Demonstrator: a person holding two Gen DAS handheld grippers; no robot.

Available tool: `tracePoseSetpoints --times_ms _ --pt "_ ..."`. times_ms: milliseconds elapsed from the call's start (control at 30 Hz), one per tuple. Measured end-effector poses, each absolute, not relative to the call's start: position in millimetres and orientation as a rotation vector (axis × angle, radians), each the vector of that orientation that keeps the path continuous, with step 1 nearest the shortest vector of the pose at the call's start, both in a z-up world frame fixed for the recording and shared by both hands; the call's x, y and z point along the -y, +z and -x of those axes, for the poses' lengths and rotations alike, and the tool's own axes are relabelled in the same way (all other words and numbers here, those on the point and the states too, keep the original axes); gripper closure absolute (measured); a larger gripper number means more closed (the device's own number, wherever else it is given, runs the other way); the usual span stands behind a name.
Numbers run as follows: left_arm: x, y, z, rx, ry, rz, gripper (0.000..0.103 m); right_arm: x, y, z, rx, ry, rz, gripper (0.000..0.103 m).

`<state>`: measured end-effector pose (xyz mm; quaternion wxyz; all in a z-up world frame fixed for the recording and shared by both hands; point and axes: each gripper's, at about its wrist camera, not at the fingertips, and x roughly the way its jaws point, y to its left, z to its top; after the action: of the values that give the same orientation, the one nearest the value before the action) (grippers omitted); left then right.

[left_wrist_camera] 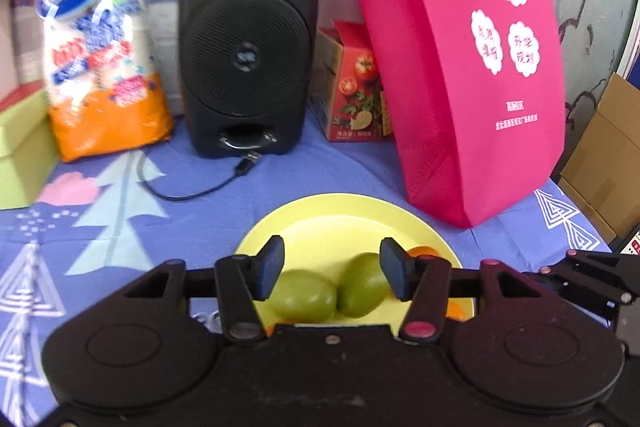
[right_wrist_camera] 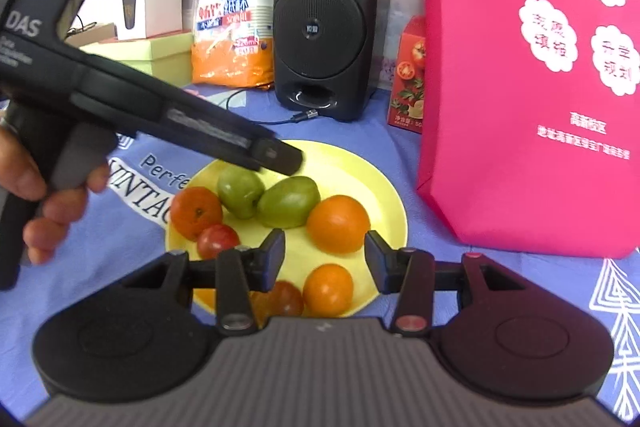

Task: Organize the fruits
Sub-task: 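Open both tools to drop the mango and orange onto the plate, then withdraw both tools from the plate back toward the loose fruit, then grasp a small brown fruit with the left tool while the right tool grasps another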

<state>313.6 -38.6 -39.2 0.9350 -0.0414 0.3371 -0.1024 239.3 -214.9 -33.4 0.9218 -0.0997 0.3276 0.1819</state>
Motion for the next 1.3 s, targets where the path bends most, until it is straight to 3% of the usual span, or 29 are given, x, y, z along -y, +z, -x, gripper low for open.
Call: tracePoseSetpoints --times_ms 300,600,1300 --pt "3 -30 -228 -0.644 -0.162 0.117 0.049 230 -36 -182 -0.675 0.390 0.134 0.060" --pt "-10 -56 -161 -0.683 -0.126 0.111 0.049 216 -51 -130 -0.715 0.469 0.155 0.060" --pt "20 -84 -84 -0.683 -0.228 0.097 0.049 197 -64 -111 -0.734 0.498 0.221 0.060"
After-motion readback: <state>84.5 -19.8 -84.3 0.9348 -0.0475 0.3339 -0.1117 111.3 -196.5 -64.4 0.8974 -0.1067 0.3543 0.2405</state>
